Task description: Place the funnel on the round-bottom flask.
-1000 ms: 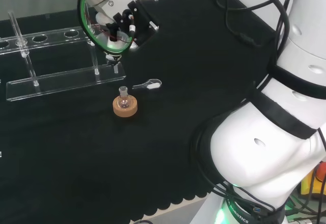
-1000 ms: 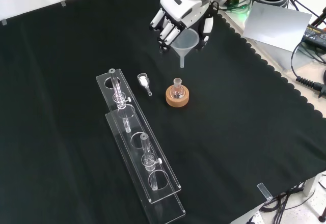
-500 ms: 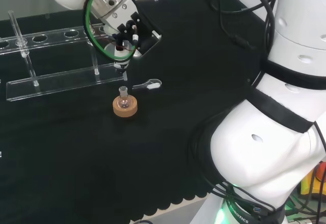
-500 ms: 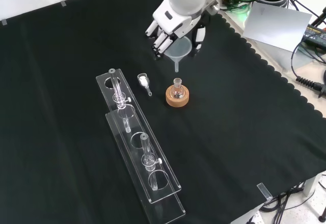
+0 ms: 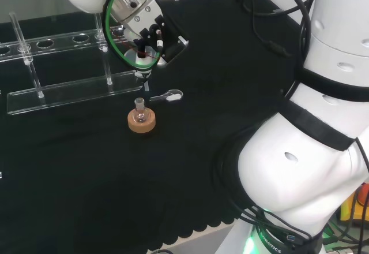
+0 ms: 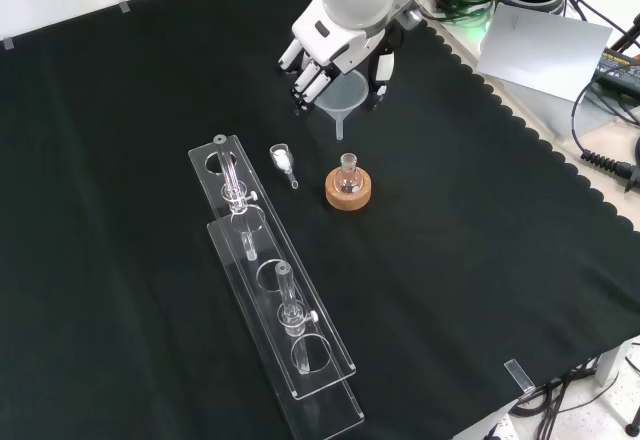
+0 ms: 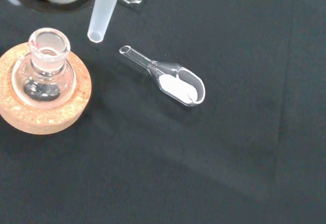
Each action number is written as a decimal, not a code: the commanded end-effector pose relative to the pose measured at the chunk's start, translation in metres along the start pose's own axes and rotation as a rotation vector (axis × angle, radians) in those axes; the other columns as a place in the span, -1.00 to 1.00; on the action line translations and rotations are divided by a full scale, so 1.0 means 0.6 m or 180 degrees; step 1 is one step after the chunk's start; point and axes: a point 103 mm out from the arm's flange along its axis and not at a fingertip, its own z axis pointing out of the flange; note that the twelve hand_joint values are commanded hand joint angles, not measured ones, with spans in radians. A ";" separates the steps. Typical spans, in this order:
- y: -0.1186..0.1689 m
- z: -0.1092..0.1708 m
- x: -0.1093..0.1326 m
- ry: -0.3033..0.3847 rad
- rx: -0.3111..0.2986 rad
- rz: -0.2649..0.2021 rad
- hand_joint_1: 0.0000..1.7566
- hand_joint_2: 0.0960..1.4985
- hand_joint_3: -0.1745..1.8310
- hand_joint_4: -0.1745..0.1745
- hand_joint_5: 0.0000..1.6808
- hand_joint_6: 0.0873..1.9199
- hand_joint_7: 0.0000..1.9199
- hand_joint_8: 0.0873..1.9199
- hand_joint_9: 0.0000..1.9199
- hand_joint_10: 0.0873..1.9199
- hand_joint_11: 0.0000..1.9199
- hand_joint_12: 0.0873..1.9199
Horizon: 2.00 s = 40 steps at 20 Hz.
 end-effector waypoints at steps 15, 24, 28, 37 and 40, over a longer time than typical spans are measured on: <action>0.013 0.010 0.060 0.0056 -0.0029 -0.0125 -0.07 -0.16 -0.27 -0.33 -0.35 -0.47 -0.33 -0.33 0.23 -0.32 -0.42 0.28; 0.013 0.019 0.049 0.0124 -0.0027 -0.0132 -0.07 -0.16 -0.27 -0.33 -0.35 -0.46 -0.33 -0.33 0.23 -0.32 -0.42 0.28; 0.016 0.014 0.052 0.0068 -0.0025 -0.0148 -0.07 -0.16 -0.27 -0.33 -0.35 -0.46 -0.33 -0.33 0.23 -0.32 -0.42 0.28; 0.018 0.024 0.045 0.0065 -0.0015 -0.0146 -0.07 -0.16 -0.26 -0.33 -0.35 -0.46 -0.33 -0.33 0.23 -0.31 -0.42 0.28; 0.019 0.030 0.040 0.0080 -0.0020 -0.0136 -0.07 -0.16 -0.26 -0.33 -0.35 -0.46 -0.33 -0.33 0.23 -0.31 -0.42 0.28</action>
